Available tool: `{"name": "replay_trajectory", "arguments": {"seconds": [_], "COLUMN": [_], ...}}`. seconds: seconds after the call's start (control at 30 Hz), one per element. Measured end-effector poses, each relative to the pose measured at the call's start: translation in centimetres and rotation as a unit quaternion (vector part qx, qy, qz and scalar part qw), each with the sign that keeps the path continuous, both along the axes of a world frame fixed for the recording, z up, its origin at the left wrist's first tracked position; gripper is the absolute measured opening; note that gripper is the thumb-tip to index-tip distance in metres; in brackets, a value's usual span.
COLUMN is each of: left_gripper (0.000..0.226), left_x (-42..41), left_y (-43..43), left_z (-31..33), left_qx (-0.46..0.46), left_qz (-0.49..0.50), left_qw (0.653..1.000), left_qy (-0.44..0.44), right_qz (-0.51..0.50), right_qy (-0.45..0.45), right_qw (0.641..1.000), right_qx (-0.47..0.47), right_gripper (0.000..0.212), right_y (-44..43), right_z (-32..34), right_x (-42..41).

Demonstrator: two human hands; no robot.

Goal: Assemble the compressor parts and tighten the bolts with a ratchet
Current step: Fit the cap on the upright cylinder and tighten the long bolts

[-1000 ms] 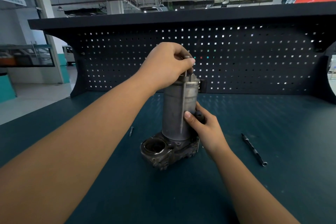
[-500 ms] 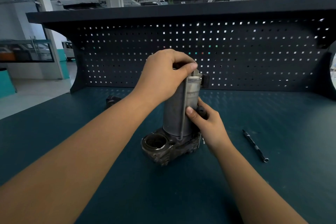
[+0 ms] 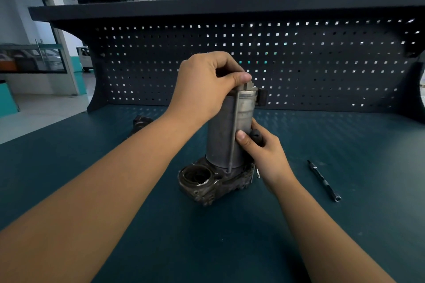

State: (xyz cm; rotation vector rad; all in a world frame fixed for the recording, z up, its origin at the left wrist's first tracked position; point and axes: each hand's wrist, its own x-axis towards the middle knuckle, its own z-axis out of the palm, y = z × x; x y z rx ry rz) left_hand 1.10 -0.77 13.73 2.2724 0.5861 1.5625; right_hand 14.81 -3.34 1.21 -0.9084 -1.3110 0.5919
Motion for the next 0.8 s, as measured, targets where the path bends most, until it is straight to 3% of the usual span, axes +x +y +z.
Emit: {"name": "replay_trajectory", "arguments": {"seconds": [0.33,0.4,0.5,0.6,0.7,0.8], "left_gripper": [0.009,0.028,0.033,0.017,0.022,0.027], "left_x": [-0.5,-1.3,-2.6,-2.9,-2.2,-1.9], "left_y": [-0.1,-0.4,-1.2,-1.6,-1.0,-0.5], "left_z": [-0.6,-1.8,-4.9,-7.7,-9.1,-9.4], "left_qx": [0.003,-0.009,0.044,-0.008,-0.098,-0.091], "left_qz": [-0.026,-0.029,0.065,0.097,0.121,0.134], "left_qw": [1.000,0.999,0.996,0.995,0.978,0.975], "left_qy": [-0.010,-0.018,-0.039,0.028,0.137,0.153], "right_qz": [0.002,0.005,0.008,0.001,-0.008,-0.012], "right_qy": [0.006,0.005,0.007,0.007,0.009,0.011], "right_qw": [1.000,1.000,1.000,1.000,1.000,1.000], "right_qx": [0.001,0.002,0.001,0.003,0.002,0.001], "right_gripper": [0.044,0.043,0.045,0.047,0.050,0.050], "right_y": [-0.1,-0.2,-0.3,-0.4,-0.5,-0.4], "right_z": [0.0,0.0,0.0,0.1,0.1,0.2], "right_x": [-0.1,-0.1,-0.1,-0.2,-0.3,-0.3]}}
